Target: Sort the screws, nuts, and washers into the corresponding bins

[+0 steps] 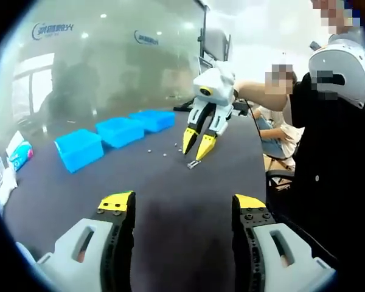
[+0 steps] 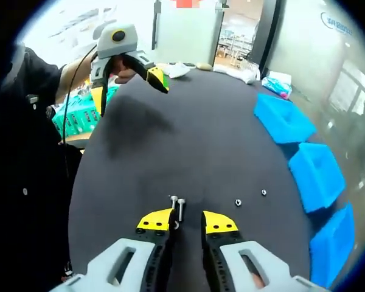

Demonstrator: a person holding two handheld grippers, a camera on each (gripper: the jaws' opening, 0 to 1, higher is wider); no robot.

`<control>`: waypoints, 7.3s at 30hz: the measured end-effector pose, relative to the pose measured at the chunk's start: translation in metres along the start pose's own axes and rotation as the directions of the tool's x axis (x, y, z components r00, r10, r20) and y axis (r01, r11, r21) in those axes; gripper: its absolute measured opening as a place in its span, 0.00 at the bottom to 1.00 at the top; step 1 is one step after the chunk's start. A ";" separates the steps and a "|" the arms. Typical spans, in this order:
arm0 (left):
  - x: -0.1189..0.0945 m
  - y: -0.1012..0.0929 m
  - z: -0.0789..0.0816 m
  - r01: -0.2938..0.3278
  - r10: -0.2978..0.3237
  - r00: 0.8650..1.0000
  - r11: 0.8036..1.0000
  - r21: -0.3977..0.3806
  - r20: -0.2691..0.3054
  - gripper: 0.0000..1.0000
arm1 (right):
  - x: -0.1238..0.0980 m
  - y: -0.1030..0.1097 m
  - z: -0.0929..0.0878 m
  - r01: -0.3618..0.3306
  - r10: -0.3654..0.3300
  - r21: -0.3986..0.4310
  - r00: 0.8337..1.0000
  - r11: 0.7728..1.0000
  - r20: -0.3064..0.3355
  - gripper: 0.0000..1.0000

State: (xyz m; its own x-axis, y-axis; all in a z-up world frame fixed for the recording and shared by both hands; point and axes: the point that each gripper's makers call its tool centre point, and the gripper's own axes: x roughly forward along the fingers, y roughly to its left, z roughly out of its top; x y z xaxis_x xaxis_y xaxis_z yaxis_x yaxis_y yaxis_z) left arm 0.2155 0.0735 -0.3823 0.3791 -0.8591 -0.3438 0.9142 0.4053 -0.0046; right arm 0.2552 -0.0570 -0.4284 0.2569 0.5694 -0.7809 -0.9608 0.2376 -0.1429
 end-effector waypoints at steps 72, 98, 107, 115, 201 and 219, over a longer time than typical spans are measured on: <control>0.017 0.008 0.026 -0.008 0.007 0.999 0.999 0.039 0.031 0.62 | -0.122 -0.033 -0.046 0.240 -0.291 0.278 0.944 0.930 0.158 0.01; 0.014 0.009 0.025 -0.019 0.018 0.999 0.999 0.034 0.031 0.62 | -0.144 -0.136 -0.066 0.396 -0.488 0.390 0.856 0.831 0.170 0.01; 0.011 0.014 0.021 -0.037 0.036 0.999 0.999 0.021 0.033 0.62 | -0.139 -0.182 -0.066 0.425 -0.526 0.427 0.837 0.798 0.151 0.01; 0.012 0.015 0.020 -0.036 0.035 0.999 0.999 0.014 0.037 0.62 | -0.136 -0.228 -0.080 0.457 -0.556 0.468 0.826 0.756 0.092 0.01; 0.011 0.009 0.026 -0.034 0.034 0.998 0.999 0.010 0.062 0.62 | -0.101 -0.022 -0.041 0.305 -0.390 0.315 0.884 0.899 0.257 0.25; 0.007 0.007 0.022 -0.038 0.038 0.997 0.999 0.007 0.066 0.62 | -0.068 0.005 -0.021 0.150 -0.200 0.235 0.958 0.960 0.205 0.20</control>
State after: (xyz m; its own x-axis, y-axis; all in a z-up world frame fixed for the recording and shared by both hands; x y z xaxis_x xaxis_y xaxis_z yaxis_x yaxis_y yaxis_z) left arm 0.2280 0.0634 -0.3643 0.4218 -0.8622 -0.2806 0.9000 0.4355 0.0148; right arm 0.2309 -0.1114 -0.3888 0.4598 0.6596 -0.5946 -0.8596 0.4986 -0.1117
